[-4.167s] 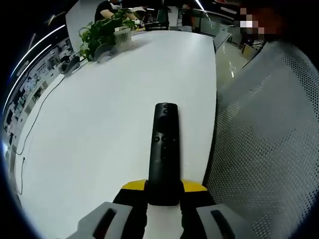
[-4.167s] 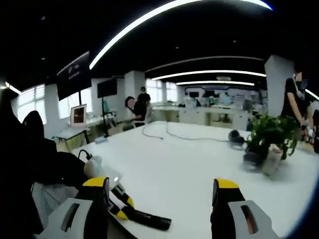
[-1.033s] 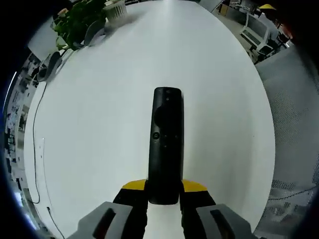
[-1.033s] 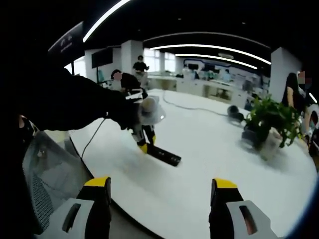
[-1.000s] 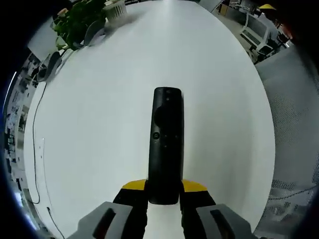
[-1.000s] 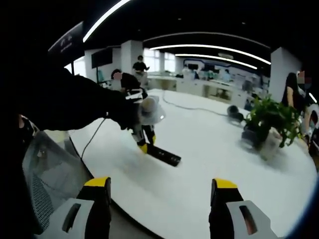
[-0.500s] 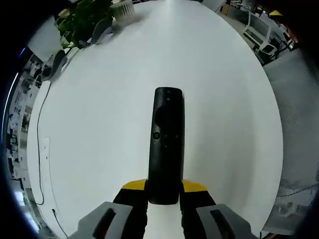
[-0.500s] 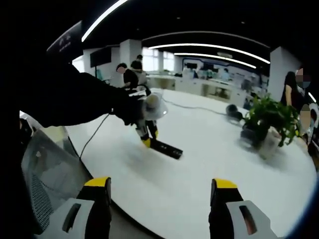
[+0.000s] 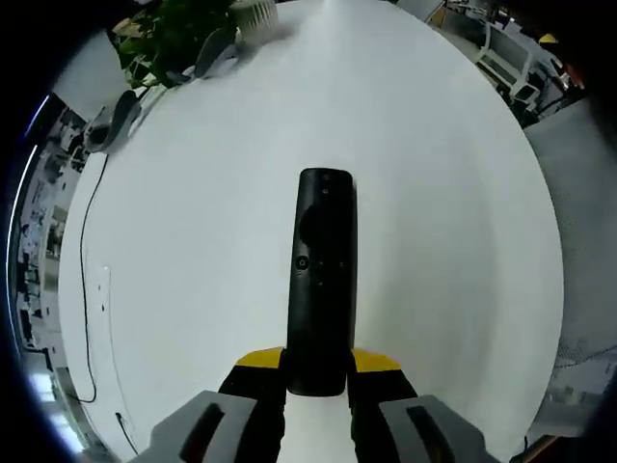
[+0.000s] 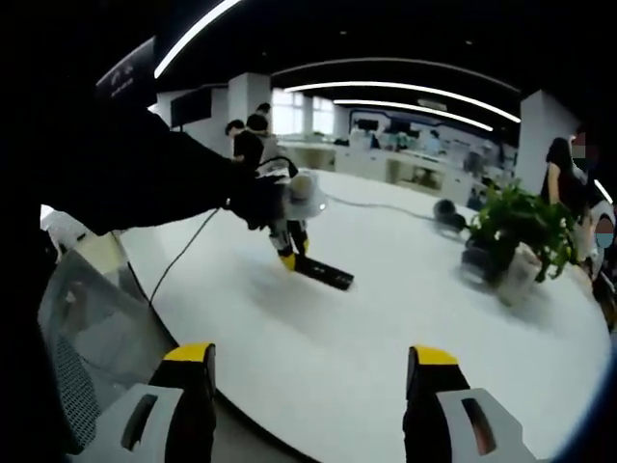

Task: Press the specified remote control buttons in sequence, fully releasing each button before pressing the next.

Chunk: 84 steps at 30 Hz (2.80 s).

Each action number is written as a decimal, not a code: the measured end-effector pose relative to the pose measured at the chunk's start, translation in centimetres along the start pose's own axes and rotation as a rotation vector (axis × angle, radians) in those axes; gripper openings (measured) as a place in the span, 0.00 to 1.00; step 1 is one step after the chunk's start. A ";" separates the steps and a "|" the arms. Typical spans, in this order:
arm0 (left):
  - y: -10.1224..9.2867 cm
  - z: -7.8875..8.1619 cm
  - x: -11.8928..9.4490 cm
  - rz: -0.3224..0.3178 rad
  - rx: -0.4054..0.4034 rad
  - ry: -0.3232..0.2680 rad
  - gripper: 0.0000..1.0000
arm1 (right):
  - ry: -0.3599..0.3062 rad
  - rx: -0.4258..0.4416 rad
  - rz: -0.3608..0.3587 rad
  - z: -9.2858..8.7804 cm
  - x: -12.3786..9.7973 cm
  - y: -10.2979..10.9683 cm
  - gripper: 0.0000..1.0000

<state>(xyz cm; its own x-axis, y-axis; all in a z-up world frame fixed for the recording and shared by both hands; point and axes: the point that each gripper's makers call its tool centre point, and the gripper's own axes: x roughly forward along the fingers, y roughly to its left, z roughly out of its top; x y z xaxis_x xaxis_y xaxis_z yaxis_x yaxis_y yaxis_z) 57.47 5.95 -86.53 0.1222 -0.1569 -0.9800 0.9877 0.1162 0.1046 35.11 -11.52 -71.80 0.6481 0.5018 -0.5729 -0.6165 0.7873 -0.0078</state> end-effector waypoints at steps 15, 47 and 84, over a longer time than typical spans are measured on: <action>6.6 1.0 -0.2 0.100 0.033 -0.007 0.24 | 0.028 0.010 -0.025 -0.5 0.2 -0.6 0.79; 10.7 0.2 0.0 0.275 -0.090 -0.054 0.41 | 0.036 0.007 -0.054 -0.6 0.2 -1.2 0.79; -0.8 1.0 -19.0 0.675 -0.546 -0.809 1.00 | -0.169 -0.060 -0.133 2.9 -1.5 -1.7 0.99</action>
<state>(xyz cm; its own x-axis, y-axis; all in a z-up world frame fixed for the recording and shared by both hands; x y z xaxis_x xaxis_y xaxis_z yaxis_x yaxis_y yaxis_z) 54.41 7.81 -67.80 0.8220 -0.4554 -0.3419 0.5518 0.7852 0.2810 36.48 -12.61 -68.53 0.7878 0.4520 -0.4184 -0.5431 0.8302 -0.1257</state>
